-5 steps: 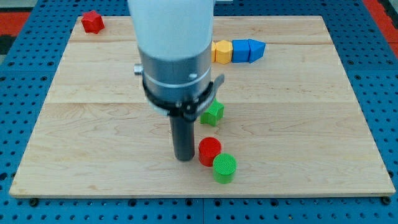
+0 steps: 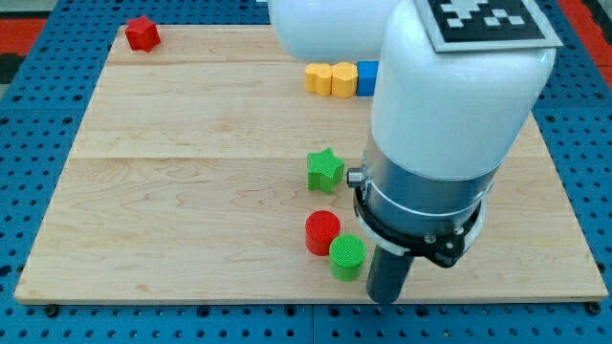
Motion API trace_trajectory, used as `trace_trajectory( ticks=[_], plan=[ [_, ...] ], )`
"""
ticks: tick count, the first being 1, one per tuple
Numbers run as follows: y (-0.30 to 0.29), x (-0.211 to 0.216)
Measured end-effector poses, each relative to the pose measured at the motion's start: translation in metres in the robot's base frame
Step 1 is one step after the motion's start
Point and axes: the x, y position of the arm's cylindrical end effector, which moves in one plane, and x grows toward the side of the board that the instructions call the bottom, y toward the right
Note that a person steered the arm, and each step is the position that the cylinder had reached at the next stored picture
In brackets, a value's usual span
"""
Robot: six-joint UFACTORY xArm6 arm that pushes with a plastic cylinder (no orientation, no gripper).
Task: Slightly push the green circle and red circle into the green star
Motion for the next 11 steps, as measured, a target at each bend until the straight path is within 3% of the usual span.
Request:
trace_trajectory(
  ticks=[2,11],
  plan=[
    [0.012,-0.024],
    [-0.035,-0.024]
  ],
)
